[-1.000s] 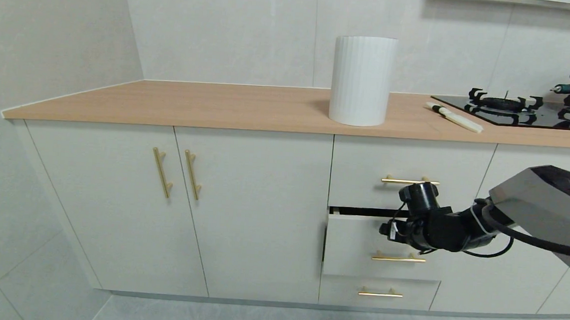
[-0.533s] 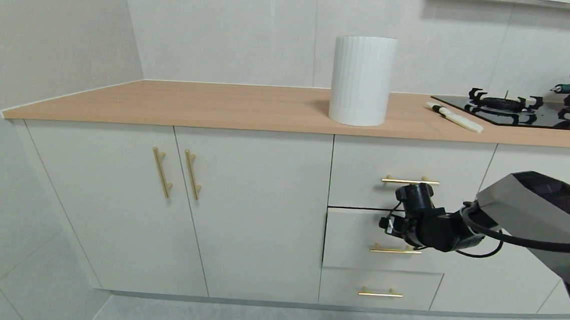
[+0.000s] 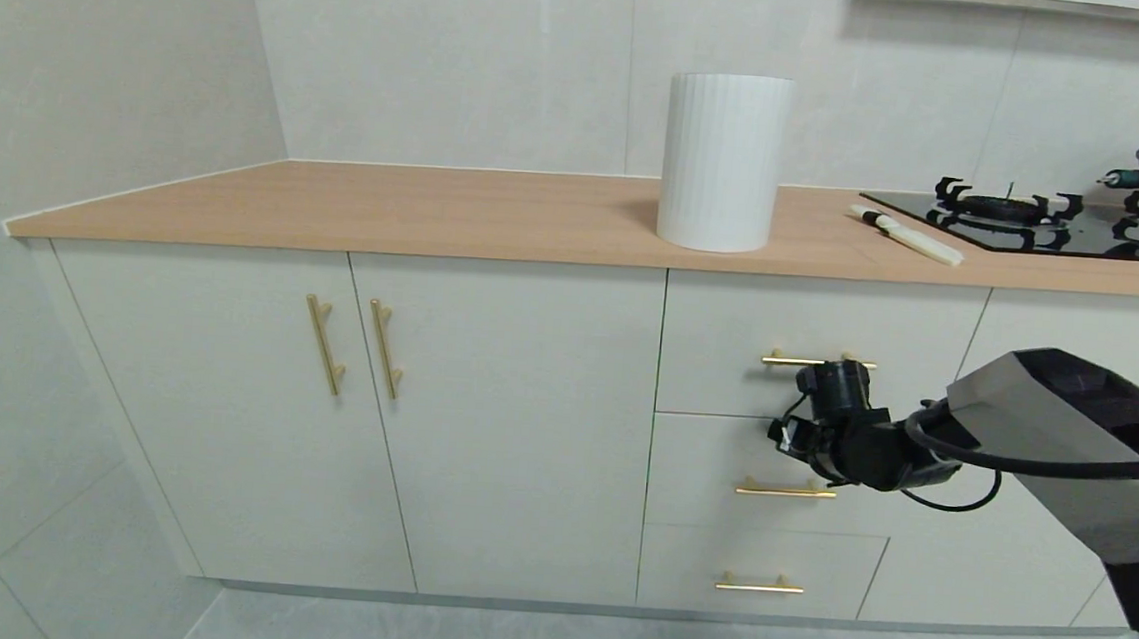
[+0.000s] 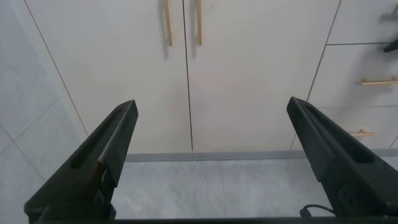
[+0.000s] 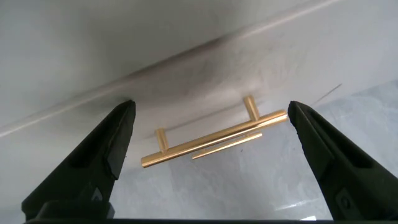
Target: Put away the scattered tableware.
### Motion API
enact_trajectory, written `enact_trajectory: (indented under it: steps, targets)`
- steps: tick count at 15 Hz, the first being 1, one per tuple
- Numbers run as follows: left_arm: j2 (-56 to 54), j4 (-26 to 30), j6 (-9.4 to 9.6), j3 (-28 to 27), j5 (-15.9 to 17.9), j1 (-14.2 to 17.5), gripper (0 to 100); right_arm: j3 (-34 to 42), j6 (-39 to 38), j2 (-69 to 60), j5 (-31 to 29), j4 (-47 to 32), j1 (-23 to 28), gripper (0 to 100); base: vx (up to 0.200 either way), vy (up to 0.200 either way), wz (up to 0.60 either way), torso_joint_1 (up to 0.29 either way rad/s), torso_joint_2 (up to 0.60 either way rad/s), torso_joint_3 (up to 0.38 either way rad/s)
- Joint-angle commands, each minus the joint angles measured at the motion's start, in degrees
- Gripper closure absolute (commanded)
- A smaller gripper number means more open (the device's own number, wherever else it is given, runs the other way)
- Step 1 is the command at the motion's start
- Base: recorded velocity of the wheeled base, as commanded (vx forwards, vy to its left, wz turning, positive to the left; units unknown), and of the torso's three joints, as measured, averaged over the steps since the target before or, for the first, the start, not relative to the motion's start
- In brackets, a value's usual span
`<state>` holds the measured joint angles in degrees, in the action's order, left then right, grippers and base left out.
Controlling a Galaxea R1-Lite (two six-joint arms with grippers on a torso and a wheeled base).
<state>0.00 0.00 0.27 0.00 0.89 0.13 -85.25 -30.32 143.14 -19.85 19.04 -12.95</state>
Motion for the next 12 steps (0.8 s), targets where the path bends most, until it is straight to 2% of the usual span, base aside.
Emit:
enact_trajectory:
  steps: [1,6,9,12]
  targets:
    - [0.00,0.00,0.00,0.00,-0.01,0.04,0,-1.15,-0.44,0.91,-0.54,0.82,0.20,0,0.000,0.000,0.00,0.000,0.00,0.000]
    - [0.00,0.00,0.00,0.00,-0.01,0.04,0,6.50,0.35,-7.53,0.86,0.47,-0.15,0,0.000,0.000,0.00,0.000,0.00,0.000]
    - [0.00,0.00,0.00,0.00,-0.01,0.04,0,22.23,5.27,-26.69,1.04,0.73,-1.91,0,0.000,0.000,0.00,0.000,0.00,0.000]
    - [0.00,0.00,0.00,0.00,-0.01,0.04,0,32.51,10.02,-43.21,0.42,0.73,-2.87,0,0.000,0.000,0.00,0.000,0.00,0.000]
